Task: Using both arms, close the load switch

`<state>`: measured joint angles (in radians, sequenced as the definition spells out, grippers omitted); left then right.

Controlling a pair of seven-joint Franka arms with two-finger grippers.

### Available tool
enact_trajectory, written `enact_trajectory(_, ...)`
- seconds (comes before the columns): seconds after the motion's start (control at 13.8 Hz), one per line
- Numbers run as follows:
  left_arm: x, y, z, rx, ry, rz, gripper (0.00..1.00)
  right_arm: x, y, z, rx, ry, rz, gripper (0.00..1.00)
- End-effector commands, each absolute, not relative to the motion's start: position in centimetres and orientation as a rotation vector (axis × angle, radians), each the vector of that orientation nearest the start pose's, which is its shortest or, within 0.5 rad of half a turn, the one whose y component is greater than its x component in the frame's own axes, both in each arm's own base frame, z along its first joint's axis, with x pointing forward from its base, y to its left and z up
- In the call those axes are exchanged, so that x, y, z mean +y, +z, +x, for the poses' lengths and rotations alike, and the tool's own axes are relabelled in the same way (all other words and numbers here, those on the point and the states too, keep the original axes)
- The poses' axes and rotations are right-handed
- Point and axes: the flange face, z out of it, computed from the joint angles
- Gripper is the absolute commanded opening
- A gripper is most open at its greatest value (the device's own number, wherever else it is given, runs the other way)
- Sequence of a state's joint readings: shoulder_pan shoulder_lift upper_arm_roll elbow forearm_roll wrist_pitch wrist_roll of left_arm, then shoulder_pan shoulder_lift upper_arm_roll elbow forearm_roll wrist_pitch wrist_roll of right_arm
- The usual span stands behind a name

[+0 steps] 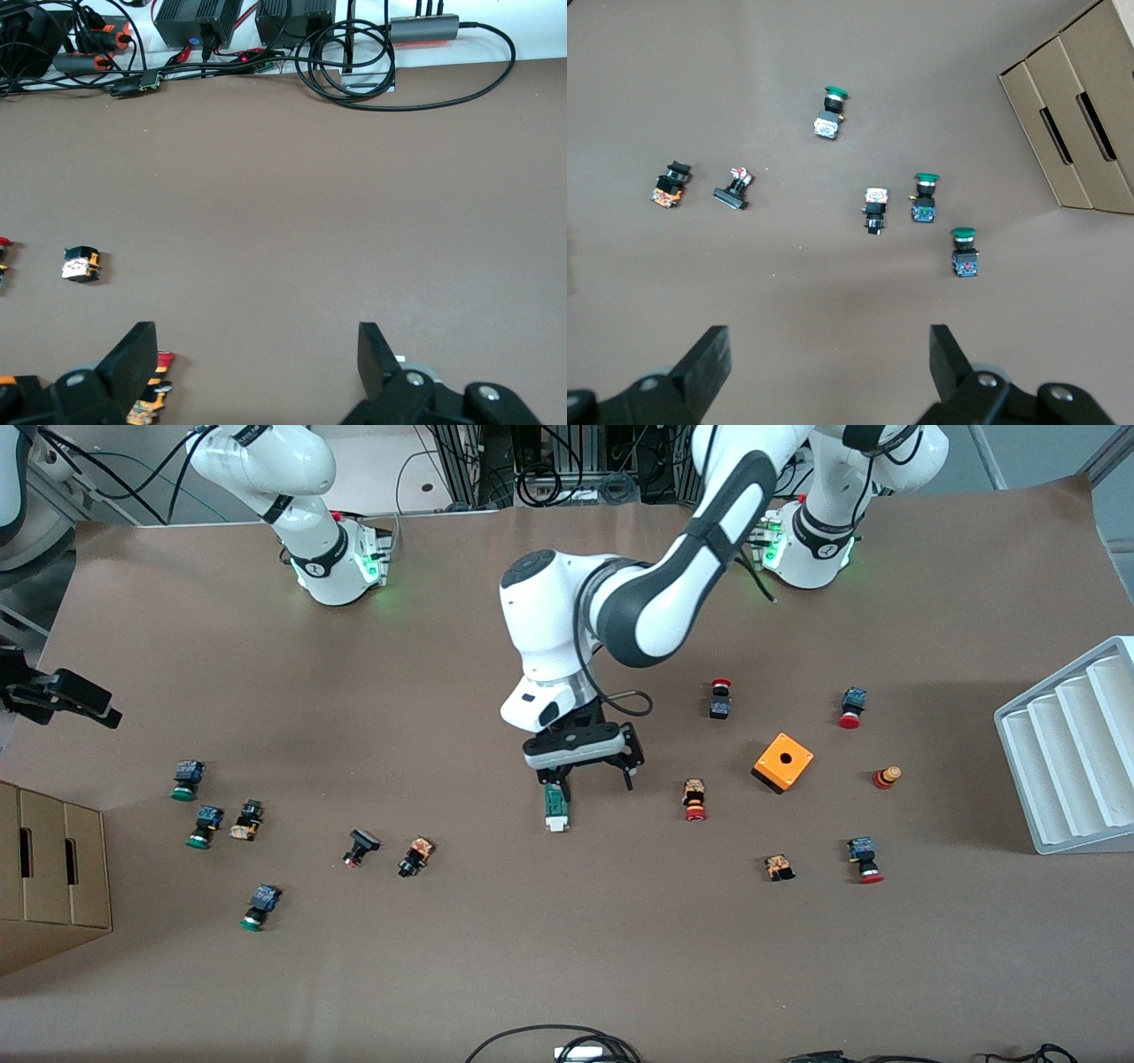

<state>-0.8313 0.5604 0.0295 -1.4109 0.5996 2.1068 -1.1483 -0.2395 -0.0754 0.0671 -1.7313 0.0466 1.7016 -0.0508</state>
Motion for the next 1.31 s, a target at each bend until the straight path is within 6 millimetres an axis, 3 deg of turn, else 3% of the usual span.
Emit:
enact_trajectory(0.0,-49.5,41.7,52.4,-0.024,-0.707,-2.877,1.0,-9.3,60.5,53.7,0.174,-0.091,-3.128,1.0)
enact_trajectory(0.36,-46.4,44.6,54.3,0.112,-0.61,-2.925,1.0,-9.3,60.6,54.1,0.169,-0.098,-3.128,1.0)
enact_trajectory(0.87,-39.3,49.6,57.3,0.21,-0.447,-3.008,1.0,-9.1,60.6,54.1,0.152,-0.101,-3.128,1.0)
enact_trajectory(1.24,-35.9,51.9,57.8,0.331,-0.35,-3.025,1.0,-8.9,60.7,54.2,0.136,-0.107,-3.122,1.0)
